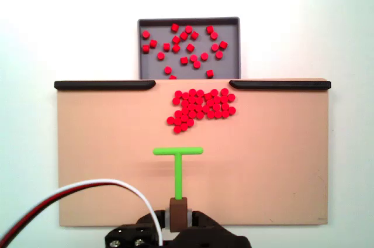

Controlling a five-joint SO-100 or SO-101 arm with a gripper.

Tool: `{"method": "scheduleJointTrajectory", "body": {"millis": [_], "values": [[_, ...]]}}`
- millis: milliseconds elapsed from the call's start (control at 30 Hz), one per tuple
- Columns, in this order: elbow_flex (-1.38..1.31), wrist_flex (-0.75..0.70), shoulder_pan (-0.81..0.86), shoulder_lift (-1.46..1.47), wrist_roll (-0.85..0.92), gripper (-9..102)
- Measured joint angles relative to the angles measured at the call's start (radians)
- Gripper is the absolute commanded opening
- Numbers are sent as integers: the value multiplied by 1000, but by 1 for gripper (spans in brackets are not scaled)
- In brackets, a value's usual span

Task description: Gather the bottom side granules

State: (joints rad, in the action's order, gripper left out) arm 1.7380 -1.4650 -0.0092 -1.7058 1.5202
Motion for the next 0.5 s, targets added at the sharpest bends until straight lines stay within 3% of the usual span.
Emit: {"method": "scheduleJointTrajectory", "body": {"millis": [500], "values": [[0,0,-3,-6,0,0]]}}
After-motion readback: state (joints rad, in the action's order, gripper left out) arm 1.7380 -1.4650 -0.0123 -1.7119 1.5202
